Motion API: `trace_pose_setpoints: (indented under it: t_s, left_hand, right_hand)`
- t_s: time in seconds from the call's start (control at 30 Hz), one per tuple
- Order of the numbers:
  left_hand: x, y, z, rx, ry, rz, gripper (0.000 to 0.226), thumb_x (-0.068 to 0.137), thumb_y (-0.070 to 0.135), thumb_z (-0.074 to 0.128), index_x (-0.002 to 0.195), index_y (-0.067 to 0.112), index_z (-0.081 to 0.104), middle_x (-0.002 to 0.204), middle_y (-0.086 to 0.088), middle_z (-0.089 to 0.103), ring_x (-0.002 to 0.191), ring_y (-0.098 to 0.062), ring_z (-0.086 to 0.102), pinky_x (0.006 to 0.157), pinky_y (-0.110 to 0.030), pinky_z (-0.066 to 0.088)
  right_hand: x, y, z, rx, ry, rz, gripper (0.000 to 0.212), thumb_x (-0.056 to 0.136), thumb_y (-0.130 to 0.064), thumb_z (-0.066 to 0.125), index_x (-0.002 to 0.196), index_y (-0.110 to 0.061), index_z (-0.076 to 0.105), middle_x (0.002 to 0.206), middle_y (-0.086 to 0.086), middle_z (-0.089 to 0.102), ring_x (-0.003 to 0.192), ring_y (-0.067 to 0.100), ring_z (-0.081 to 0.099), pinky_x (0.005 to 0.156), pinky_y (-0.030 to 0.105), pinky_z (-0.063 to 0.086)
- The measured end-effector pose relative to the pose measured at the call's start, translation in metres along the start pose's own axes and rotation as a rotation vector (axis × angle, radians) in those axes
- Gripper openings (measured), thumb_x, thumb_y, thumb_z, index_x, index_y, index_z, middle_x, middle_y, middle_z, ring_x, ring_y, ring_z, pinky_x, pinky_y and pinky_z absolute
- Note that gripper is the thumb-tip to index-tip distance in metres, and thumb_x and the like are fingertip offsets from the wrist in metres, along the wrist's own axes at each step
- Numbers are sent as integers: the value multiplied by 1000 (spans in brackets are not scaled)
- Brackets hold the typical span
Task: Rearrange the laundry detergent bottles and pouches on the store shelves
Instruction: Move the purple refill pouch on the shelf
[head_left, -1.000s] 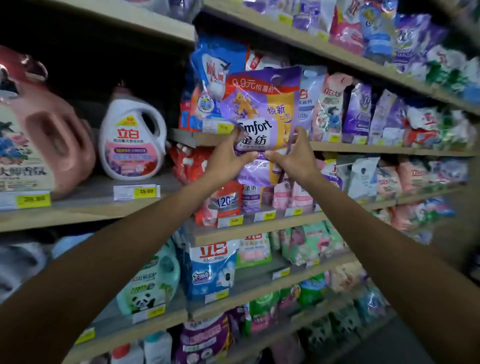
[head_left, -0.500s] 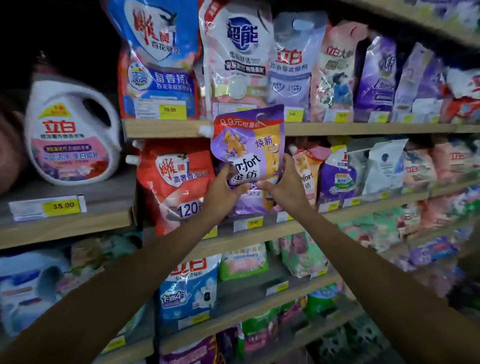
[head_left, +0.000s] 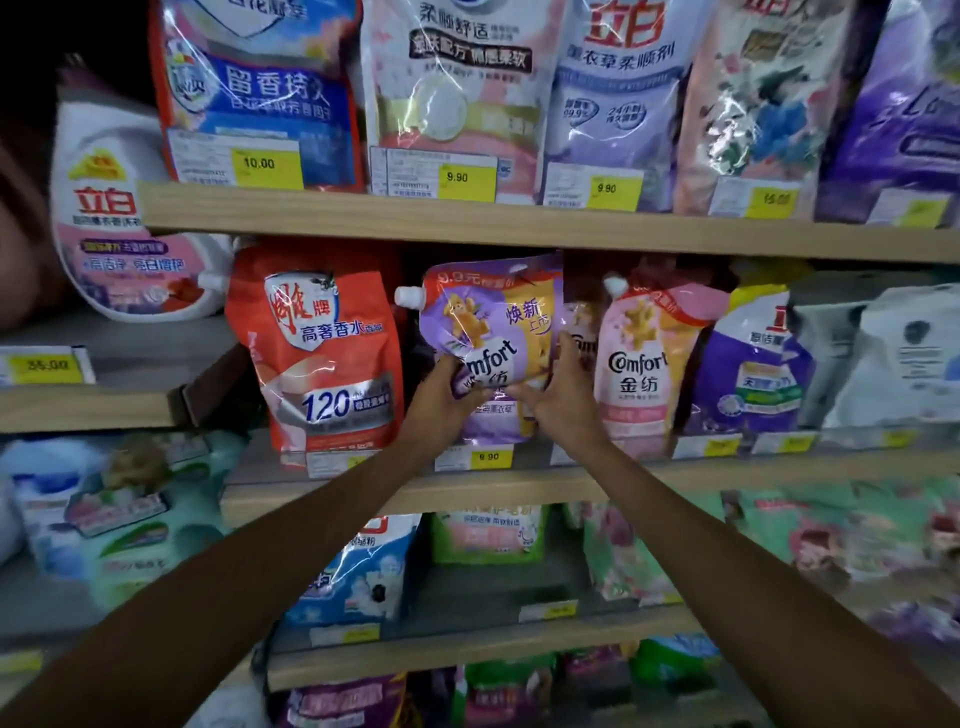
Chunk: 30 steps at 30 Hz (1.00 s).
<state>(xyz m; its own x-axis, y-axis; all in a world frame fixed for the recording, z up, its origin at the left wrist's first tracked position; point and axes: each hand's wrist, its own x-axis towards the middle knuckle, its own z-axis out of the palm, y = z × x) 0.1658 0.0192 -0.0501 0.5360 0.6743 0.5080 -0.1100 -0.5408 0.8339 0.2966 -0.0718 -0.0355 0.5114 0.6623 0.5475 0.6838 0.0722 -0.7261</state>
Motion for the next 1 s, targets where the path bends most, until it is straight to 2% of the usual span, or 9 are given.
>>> trace_pose_setpoints:
  t_s: [0.07,0.17,0.3,0.43,0.57,0.67,0.8,0.9,1.0]
  left_hand:
    - [-1,-7,1,-9,16,-25,45,86,1,64,127,5,46,122,-1,59,114,-12,55,95,-19,44]
    - [-1,-14,4,0,64,-52,45,87,4,63,129,4,47,124,-8,61,111,-14,56,94,-21,46]
    - [9,-16,6,60,86,-47,44,85,1,65,126,0,47,123,-14,62,108,-15,56,97,-32,45]
    - [15,-18,10,64,86,-45,42,85,0,65,124,1,48,118,-7,62,107,-12,56,93,-23,46]
    - [12,-31,13,234,26,-100,42,83,8,69,118,3,46,113,-8,64,103,-19,60,88,-32,49]
    - [11,-33,13,360,8,-157,50,84,14,69,124,5,42,121,-9,62,110,-24,59,92,-37,50]
    - [6,-29,15,488,21,-174,51,84,25,68,125,12,40,123,-5,62,111,-24,60,90,-35,49]
    - [2,-26,16,580,12,-178,52,86,32,65,126,12,39,127,-6,60,115,-27,58,89,-36,48]
    - [-5,-23,17,806,15,-119,52,88,40,59,125,8,40,127,-10,58,116,-30,56,84,-38,48]
  right_hand:
    - [3,7,6,-18,6,-3,65,74,-22,78,125,-12,40,119,4,60,107,24,59,88,43,50]
    - [8,13,13,3,19,-24,61,77,-22,76,125,-9,40,118,3,60,102,23,60,77,29,44]
    - [16,19,14,86,-13,-14,59,77,-14,75,124,-8,40,112,-1,59,100,19,60,80,29,46]
    - [25,26,12,121,-33,-12,72,77,-14,75,136,-13,34,119,-5,57,101,8,56,84,24,46]
    - [15,45,15,100,-98,30,63,79,-17,73,128,-10,35,120,7,58,104,23,60,90,45,51]
    - [14,49,16,69,-122,28,58,77,-17,73,121,-11,35,109,9,58,96,27,61,80,49,53]
    - [11,48,15,23,-113,20,60,78,-20,72,122,-19,30,101,4,62,71,25,68,50,33,55]
    - [7,47,13,18,-149,34,74,81,-22,71,136,-19,22,113,9,61,73,31,68,56,46,58]
    - [3,46,10,-41,-203,18,85,85,-27,67,146,-21,7,128,12,57,90,35,68,71,49,58]
